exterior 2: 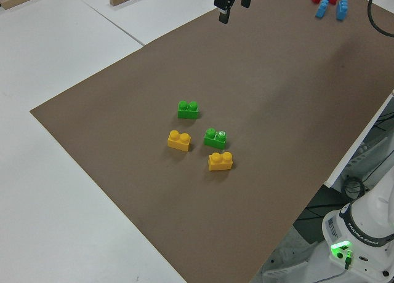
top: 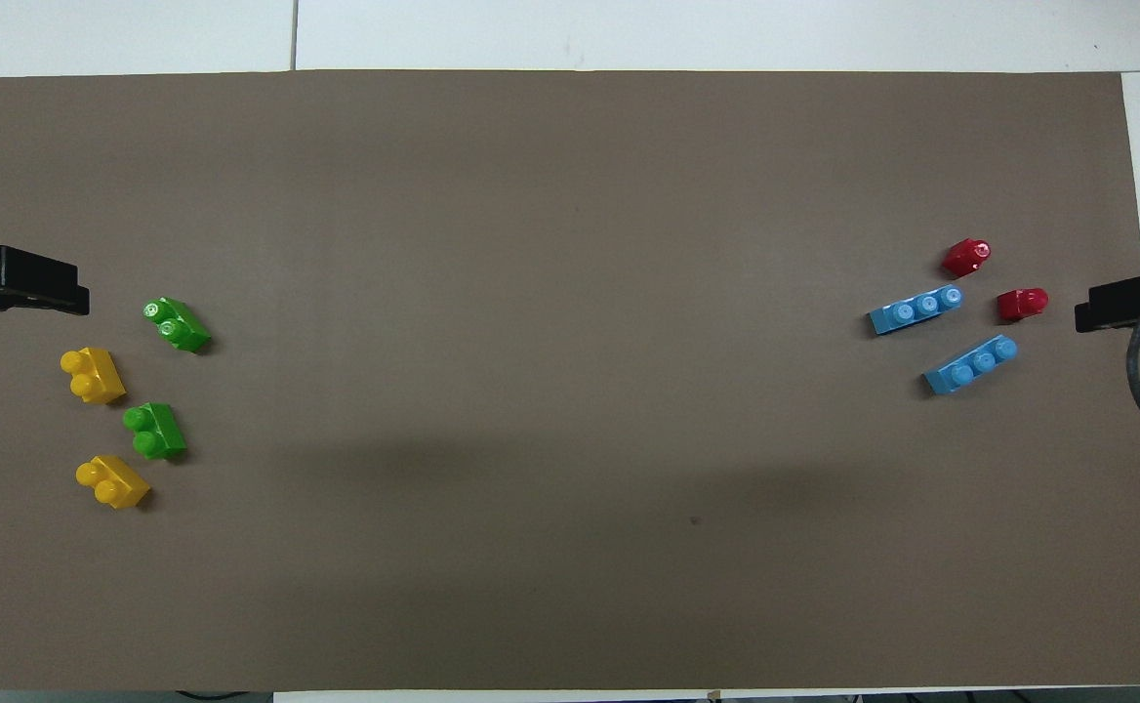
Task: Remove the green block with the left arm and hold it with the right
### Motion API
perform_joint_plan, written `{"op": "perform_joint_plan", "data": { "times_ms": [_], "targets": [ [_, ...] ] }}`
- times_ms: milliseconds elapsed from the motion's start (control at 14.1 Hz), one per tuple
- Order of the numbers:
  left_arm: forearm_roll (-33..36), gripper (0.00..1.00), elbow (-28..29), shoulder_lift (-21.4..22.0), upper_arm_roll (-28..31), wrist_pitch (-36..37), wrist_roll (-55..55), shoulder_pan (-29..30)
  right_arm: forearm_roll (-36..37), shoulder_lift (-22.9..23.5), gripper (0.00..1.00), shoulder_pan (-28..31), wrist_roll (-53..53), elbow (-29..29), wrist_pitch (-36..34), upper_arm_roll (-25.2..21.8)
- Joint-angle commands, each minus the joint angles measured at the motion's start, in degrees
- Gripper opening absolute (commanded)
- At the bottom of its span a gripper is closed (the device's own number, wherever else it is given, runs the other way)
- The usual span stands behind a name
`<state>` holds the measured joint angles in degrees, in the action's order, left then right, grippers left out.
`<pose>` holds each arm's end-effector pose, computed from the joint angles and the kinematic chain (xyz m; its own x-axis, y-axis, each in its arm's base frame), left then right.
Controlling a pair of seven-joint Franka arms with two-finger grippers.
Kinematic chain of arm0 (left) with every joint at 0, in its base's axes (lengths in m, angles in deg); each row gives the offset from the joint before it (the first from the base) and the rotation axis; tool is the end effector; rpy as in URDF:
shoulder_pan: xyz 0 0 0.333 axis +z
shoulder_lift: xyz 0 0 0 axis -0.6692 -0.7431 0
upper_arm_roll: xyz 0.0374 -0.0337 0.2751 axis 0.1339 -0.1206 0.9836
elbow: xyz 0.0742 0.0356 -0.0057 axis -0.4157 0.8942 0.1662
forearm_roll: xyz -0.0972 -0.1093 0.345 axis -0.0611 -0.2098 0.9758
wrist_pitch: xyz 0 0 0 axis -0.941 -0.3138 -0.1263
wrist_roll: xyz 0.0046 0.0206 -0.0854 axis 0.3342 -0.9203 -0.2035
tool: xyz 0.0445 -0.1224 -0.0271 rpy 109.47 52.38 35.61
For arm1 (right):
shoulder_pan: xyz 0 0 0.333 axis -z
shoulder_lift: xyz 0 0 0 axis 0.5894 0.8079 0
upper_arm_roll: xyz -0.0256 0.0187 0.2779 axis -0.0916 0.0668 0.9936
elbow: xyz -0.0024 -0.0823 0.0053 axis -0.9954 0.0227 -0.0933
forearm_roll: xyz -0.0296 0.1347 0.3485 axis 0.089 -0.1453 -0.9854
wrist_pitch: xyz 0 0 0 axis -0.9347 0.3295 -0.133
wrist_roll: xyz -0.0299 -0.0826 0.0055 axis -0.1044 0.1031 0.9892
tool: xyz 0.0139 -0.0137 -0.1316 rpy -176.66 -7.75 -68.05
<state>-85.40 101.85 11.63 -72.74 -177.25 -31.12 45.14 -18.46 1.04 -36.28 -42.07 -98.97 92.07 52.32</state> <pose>0.5278 -0.0232 0.5755 1.0000 0.0032 0.0075 0.0032 -1.0000 0.0078 0.5081 -0.0259 0.5760 0.9985 -0.0540 0.0087 -0.0539 -0.9985 -0.0107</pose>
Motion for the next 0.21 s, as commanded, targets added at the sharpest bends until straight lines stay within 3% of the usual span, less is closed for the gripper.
{"op": "perform_joint_plan", "data": {
  "times_ms": [0,142],
  "targets": [
    [-0.2,1.00,0.4,0.8,0.5,-0.6,-0.4,-0.9,1.6,-0.3,1.00,0.1,-0.8,-0.2,-1.2,-0.1],
    [-0.2,1.00,0.4,0.8,0.5,-0.6,-0.3,-0.8,1.6,-0.4,1.00,0.1,-0.6,-0.2,-1.1,-0.1]
  ]
}}
